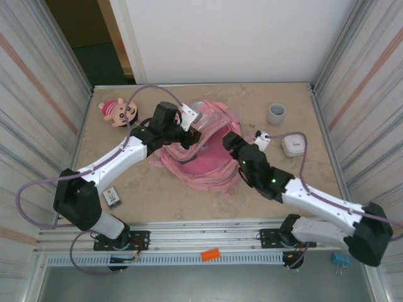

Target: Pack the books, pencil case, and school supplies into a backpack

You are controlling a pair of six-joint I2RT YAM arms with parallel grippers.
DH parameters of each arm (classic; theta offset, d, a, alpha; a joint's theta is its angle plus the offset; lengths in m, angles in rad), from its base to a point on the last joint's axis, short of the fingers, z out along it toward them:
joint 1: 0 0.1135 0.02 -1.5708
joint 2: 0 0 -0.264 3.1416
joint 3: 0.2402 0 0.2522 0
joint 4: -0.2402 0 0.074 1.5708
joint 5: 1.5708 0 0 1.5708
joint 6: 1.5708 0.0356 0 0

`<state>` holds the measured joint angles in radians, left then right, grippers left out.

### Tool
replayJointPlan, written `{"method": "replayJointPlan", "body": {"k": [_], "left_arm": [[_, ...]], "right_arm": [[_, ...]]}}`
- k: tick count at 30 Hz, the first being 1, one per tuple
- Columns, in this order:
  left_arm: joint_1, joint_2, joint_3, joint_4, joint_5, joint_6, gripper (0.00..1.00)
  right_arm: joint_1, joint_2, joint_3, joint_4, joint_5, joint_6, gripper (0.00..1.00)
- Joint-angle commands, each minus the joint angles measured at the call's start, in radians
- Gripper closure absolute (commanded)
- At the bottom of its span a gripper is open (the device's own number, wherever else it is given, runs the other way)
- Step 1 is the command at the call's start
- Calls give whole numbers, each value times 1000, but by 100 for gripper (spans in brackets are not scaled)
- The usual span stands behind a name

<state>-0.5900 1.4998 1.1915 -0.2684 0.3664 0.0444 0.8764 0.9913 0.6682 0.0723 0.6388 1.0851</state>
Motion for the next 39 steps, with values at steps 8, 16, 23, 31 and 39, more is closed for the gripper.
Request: {"method": "replayJointPlan", "body": {"k": [8, 16, 23, 31, 39], "left_arm": [[26, -78, -55, -13, 47, -7, 38], [212, -143, -181, 26, 134, -176, 30], [383, -187, -306, 67, 193, -320, 27], [428, -214, -387, 89, 127, -354, 26], [435, -269, -441, 108, 85, -344, 25]], "right_arm": [[-66, -138, 4, -143, -46, -385, 26], [-92, -87, 77, -119, -429, -975, 24], [-34, 99, 166, -331, -619, -1521, 27], [55, 313, 218, -394, -533, -1830, 27], [47, 459, 220, -233, -439, -1964, 27]]}}
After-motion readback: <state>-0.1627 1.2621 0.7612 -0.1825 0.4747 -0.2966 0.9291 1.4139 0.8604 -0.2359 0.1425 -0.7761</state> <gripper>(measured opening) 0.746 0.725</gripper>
